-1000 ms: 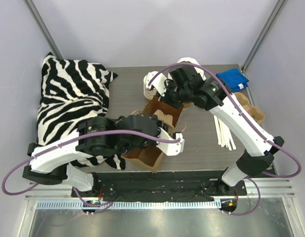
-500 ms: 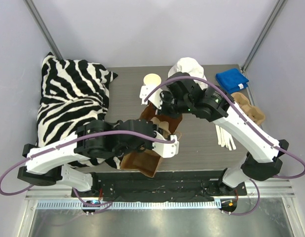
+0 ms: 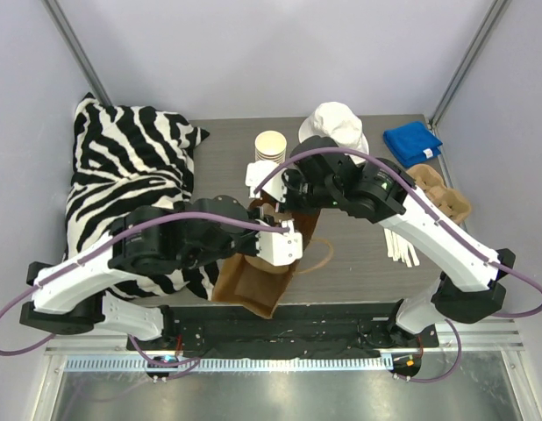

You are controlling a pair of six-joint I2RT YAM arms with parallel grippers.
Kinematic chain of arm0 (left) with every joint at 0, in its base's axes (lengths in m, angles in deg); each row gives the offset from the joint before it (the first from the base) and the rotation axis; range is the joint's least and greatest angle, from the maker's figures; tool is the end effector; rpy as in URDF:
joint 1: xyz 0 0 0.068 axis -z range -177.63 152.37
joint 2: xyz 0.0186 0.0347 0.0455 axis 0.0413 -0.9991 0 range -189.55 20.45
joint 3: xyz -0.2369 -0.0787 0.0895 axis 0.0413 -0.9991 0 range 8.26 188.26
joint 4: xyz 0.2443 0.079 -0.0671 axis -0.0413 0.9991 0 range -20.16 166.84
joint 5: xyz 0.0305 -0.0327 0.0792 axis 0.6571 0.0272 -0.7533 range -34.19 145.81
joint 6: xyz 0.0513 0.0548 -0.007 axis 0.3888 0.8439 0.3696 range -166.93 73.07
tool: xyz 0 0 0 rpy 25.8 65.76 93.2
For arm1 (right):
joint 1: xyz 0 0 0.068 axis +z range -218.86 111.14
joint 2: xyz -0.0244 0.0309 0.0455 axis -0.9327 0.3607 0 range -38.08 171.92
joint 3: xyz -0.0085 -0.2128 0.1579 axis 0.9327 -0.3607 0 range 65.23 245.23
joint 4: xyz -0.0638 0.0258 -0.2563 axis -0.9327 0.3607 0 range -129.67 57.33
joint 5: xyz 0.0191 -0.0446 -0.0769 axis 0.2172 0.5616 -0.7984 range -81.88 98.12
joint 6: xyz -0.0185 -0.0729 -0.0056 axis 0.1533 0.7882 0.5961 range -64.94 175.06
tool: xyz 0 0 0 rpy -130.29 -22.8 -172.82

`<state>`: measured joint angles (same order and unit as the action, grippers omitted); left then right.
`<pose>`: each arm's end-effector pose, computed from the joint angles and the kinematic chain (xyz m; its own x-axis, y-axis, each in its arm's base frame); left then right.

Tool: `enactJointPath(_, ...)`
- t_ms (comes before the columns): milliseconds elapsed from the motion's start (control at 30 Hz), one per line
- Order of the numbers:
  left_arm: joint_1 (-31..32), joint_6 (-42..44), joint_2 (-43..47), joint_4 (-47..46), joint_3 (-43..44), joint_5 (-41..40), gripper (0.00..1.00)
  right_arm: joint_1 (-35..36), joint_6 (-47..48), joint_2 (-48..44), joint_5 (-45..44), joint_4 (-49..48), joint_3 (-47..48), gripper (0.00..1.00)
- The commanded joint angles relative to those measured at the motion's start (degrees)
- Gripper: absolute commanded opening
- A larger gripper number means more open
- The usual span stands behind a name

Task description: Pack the takeout coffee

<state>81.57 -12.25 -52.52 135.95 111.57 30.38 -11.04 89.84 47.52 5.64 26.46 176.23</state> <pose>0.0711 -0.2272 0.4592 0.3775 0.7632 -0.5244 0.7382 0.0939 0.6680 0.1643 0.2558 0.4401 0.1870 -0.7729 -0.6063 -0.8784 0.1448 -0.4555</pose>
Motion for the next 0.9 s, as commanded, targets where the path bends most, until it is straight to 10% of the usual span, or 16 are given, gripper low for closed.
enactJointPath(0,-0.18,-1.36,2.48,-1.68,3.22,4.95,0.0,0.54,1.25,-2.02,-1.65,-2.93,-0.61,0.01)
enactJointPath(867,-0.71,-4.26,2.04,-2.56,-11.63,6.71,0.0,1.68,-2.88,-3.6,1.69,-0.74,0.1,0.01)
